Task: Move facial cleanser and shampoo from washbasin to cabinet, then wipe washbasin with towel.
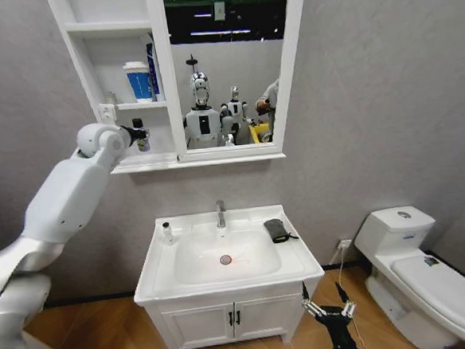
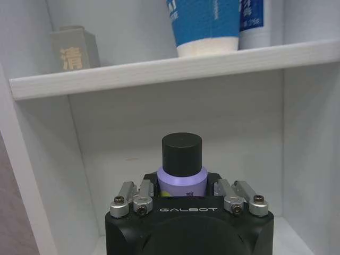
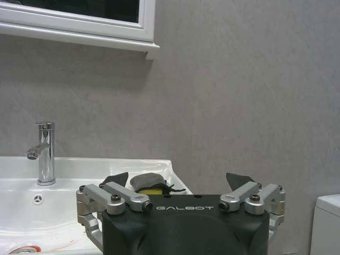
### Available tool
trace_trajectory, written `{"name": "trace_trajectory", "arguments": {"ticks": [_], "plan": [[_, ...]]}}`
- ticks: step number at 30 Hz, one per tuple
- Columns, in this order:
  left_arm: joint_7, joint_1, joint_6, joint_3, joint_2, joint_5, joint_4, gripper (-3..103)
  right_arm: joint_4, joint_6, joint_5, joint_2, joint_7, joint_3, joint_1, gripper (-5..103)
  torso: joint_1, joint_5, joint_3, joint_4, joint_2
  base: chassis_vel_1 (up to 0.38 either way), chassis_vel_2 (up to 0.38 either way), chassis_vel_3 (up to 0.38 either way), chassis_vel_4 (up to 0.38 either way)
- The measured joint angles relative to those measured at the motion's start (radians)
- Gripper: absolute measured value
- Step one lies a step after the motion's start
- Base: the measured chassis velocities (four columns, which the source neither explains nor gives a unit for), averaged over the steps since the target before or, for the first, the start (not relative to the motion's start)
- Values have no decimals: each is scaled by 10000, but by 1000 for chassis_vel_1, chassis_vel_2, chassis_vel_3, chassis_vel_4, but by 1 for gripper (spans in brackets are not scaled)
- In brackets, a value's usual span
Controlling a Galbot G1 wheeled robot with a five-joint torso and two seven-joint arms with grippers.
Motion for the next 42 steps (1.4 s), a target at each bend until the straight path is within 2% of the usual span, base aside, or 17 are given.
{"name": "trace_trajectory", "arguments": {"ticks": [14, 19, 27, 28, 29, 30, 33, 34, 35, 37, 40, 41, 42], "plan": [[27, -285, -176, -4, -849, 1154, 1735, 43, -89, 8, 65, -10, 118, 104, 99, 100, -1, -2, -1, 1, 0, 0, 0, 0, 0], [-199, -222, -110, -198, -925, 1199, 1796, 43, -118, 24, 71, -8, 147, 149, 82, 100, -2, 2, -2, 1, 0, 0, 0, 0, 0], [-635, 335, -32, -604, -754, 660, 1236, 41, -136, -7, 99, -57, 213, 182, 182, 100, -3, 4, -4, 1, 2, 0, 0, 0, 0], [-656, 393, -3, -612, -732, 577, 1190, 46, -137, -15, 100, -57, 221, 181, 189, 100, -4, 3, -3, 2, 2, 0, 0, 0, 0], [-656, 393, -3, -612, -732, 577, 1190, 46, -137, -15, 100, -57, 221, 181, 189, 100, -4, 3, -3, 2, 2, 0, 0, 0, 0], [-707, 496, -3, -658, -651, 420, 1054, 52, -142, -22, 104, -52, 233, 174, 187, 100, 0, -11, -1, 1, 0, 0, 0, 0, 0], [-708, 701, -3, -759, -467, 447, 812, 62, -149, -23, 77, -11, 247, 129, 172, 100, -3, 5, -3, 0, 1, 0, 0, 0, 0], [-711, 873, 1, -837, -350, 445, 646, 68, -154, -23, 54, 17, 265, 118, 157, 100, -3, -3, -2, 0, 0, 0, 0, 0, 0], [-711, 873, 1, -837, -350, 445, 646, 68, -154, -23, 54, 17, 265, 118, 157, 100, -3, -3, -2, 0, 0, 0, 0, 0, 0], [-740, 1368, 12, -1047, -37, 347, 95, 79, -158, -24, 24, 59, 284, 101, 136, 100, -3, -1, -2, 1, 1, 0, 0, 0, 0], [-740, 1749, -2, -1216, 180, 239, -349, 85, -162, -23, 17, 63, 288, 99, 121, 100, -3, -1, -3, 1, 1, 0, 0, 0, 0], [-665, 2323, -189, -1436, 453, 69, -996, 89, -163, -23, 12, 65, 290, 99, 108, 100, -3, -3, -2, 1, 1, 0, 0, 0, 0], [-346, 3138, -692, -1707, 882, -98, -1845, 98, -163, -24, 8, 66, 292, 99, 97, 100, -3, -4, -3, -1, 1, 0, 0, 0, 0]]}}
